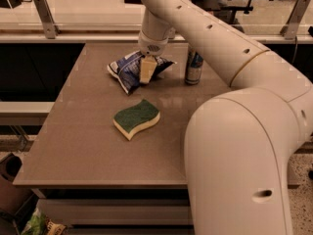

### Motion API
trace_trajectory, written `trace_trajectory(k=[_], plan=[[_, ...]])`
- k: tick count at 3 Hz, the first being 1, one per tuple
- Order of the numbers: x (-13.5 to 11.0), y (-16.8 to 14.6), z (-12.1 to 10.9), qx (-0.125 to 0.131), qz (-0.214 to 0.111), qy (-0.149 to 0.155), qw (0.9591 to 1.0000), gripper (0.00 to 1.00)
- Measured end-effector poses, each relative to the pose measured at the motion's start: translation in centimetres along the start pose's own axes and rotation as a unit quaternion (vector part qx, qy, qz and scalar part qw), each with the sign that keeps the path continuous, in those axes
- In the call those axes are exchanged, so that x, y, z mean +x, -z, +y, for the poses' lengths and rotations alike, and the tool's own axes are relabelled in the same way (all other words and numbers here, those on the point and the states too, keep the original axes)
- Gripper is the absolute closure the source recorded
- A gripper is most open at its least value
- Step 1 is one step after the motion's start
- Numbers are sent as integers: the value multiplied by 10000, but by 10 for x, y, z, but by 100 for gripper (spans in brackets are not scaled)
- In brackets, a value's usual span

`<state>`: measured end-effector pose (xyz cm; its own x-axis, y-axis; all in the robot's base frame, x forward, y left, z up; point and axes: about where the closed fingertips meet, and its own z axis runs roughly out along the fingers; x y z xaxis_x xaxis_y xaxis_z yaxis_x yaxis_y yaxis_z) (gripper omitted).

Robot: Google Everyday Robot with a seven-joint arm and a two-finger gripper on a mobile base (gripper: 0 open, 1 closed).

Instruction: Pick blue chip bag

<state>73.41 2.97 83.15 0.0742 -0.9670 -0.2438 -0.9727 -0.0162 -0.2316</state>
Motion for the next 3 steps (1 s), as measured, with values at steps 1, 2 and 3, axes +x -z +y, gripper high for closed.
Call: trace_trajectory(k=[1, 2, 3], plan=[[0, 0, 0, 0, 0, 0, 10000, 100], [0, 0, 0, -1, 0, 0, 10000, 100], [-6, 5, -6, 21, -70, 63, 10000, 100]])
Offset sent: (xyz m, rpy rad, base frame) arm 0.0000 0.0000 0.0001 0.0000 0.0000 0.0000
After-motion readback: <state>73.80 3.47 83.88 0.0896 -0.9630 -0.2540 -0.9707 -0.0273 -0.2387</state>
